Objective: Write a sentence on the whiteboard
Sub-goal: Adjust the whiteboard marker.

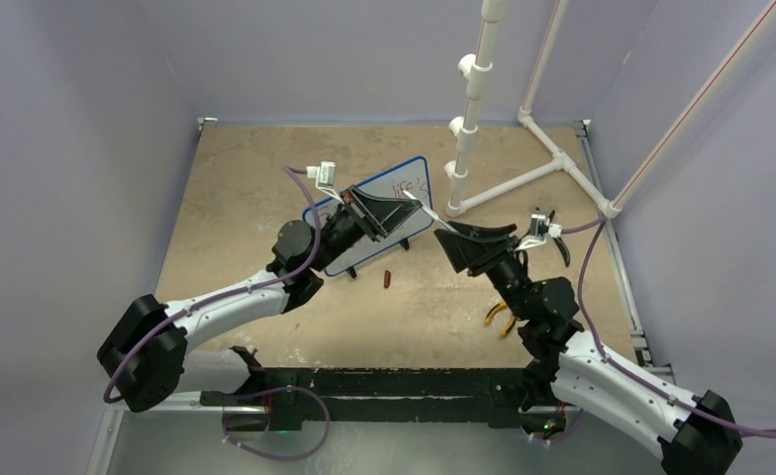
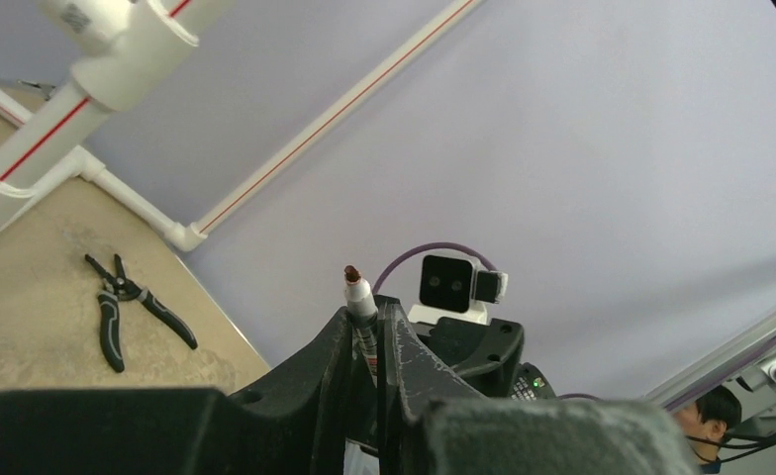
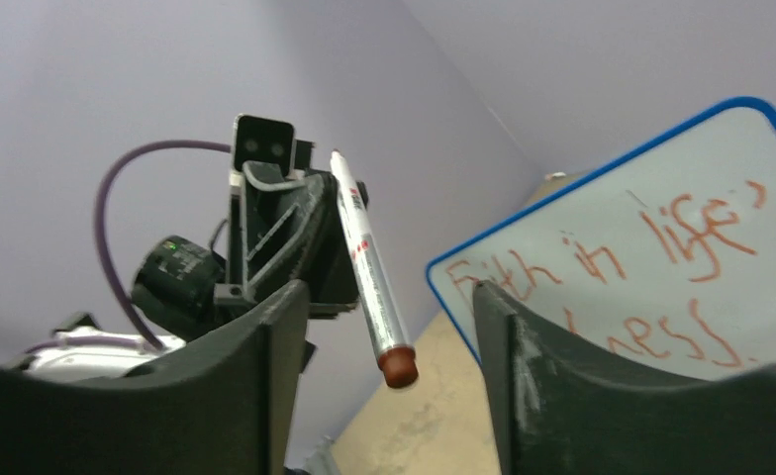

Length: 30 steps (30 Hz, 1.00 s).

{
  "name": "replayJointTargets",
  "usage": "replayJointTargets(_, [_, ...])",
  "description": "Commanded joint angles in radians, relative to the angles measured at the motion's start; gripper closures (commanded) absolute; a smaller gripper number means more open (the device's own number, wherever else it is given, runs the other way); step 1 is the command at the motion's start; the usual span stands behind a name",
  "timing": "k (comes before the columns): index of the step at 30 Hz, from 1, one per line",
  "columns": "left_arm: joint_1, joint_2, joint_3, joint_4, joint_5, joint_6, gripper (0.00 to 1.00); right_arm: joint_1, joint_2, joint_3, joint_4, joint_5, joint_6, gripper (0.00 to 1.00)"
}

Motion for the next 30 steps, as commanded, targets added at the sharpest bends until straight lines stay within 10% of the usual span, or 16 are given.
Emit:
replayJointTargets(1, [0.077, -0.066, -0.040, -0.009, 0.083, -0.052, 1.00, 0.001, -0.050, 0.111, -0.216, 0.039, -0.139, 0.25])
replayJointTargets(14, [0.147, -0.182, 0.124, -0.705, 0.273, 0.393, 1.00, -0.053, 0.149, 0.436, -0.718, -0.354, -0.509, 0.17])
replayJointTargets(30, [0.169, -0.234, 0.150, -0.824, 0.383, 0.503, 1.00, -0.060, 0.361, 0.470, -0.670, -0.726, -0.531, 0.54])
